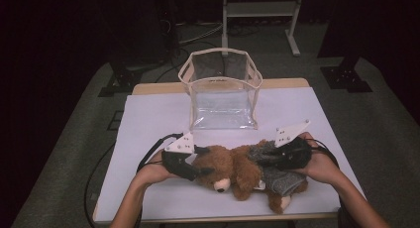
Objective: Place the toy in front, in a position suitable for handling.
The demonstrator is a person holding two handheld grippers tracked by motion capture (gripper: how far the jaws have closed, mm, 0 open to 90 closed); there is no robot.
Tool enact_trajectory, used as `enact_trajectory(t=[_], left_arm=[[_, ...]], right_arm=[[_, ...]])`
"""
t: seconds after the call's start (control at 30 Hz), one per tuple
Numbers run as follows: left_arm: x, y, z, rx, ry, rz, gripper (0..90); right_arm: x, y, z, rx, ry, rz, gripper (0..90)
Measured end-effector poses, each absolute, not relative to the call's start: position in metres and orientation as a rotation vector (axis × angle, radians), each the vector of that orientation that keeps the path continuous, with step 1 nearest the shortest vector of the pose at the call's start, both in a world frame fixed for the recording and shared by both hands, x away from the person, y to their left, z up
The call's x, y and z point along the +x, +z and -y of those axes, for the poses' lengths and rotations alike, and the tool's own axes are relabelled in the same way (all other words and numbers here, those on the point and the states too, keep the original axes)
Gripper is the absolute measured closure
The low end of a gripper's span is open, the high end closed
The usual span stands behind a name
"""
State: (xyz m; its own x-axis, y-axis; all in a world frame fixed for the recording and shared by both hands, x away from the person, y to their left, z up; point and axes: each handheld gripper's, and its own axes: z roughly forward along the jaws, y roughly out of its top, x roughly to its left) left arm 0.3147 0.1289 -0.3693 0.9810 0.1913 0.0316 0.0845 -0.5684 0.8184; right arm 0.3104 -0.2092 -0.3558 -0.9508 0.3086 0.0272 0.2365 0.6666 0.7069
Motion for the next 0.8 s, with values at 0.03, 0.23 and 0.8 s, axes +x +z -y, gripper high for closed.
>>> enact_trajectory(t=[0.03,0.23,0.8], left_arm=[[0.315,-0.368,-0.126,2.177,0.140,-0.191,32.9],[0.322,-0.369,-0.106,2.223,0.102,-0.179,22.4],[0.333,-0.385,-0.081,2.316,0.057,-0.260,28.3]], right_arm=[[0.308,-0.356,0.208,0.440,1.158,-2.776,76.6],[0.295,-0.358,0.202,0.395,1.158,-2.765,76.7],[0.331,-0.353,0.231,0.588,1.211,-2.723,75.4]])
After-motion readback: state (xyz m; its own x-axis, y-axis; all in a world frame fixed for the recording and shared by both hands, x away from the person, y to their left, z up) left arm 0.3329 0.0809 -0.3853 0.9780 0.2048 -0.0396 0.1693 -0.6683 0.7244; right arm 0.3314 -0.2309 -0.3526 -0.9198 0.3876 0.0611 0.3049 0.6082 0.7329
